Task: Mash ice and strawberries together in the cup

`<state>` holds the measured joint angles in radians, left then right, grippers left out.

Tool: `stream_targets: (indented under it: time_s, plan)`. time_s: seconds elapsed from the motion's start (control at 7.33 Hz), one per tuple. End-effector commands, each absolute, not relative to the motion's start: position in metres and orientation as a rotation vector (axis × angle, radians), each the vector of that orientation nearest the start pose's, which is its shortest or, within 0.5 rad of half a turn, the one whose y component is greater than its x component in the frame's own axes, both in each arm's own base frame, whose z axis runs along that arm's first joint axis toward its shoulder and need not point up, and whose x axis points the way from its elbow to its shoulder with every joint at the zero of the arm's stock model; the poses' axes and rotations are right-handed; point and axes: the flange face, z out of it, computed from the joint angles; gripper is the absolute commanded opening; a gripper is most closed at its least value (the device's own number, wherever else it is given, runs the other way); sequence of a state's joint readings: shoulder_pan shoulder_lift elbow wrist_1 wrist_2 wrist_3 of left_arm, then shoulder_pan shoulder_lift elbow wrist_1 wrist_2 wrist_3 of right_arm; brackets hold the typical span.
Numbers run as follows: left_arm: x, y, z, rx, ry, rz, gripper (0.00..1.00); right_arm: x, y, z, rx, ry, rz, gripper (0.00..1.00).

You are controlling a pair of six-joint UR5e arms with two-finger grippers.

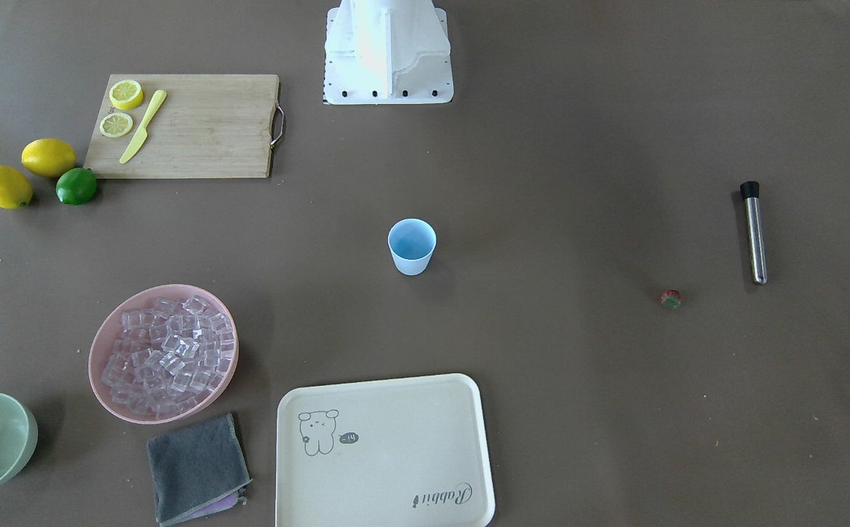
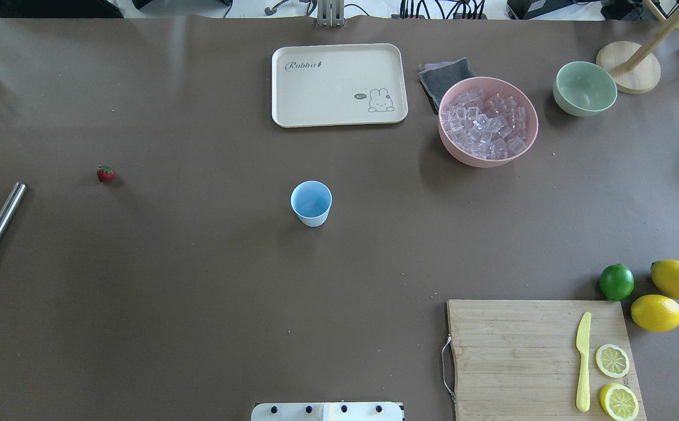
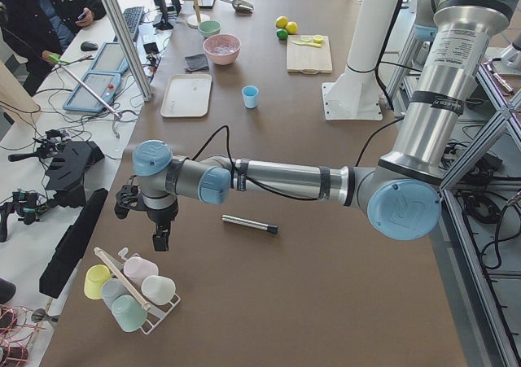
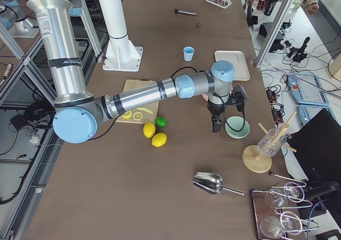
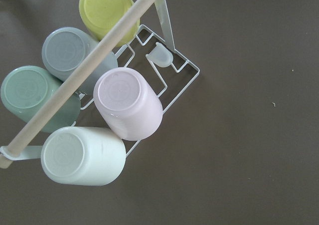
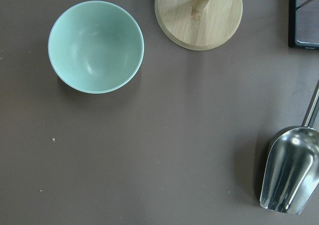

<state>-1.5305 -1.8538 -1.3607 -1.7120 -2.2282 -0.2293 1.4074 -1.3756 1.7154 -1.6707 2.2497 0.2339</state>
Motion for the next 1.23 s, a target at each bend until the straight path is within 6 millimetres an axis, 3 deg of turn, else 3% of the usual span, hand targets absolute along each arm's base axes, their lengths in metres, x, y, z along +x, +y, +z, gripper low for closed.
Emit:
stream_targets:
  time_s: [0.0, 1.09]
  plan:
    - [-0.046, -0.630, 0.592, 0.123, 0.675, -0.105, 0.98, -0.023, -0.575, 0.496, 0.099, -0.708, -0.016, 1.00]
    - [-0.046, -0.624, 0.580, 0.138, 0.682, -0.104, 0.98, -0.023, -0.568, 0.486, 0.118, -0.717, -0.024, 1.00]
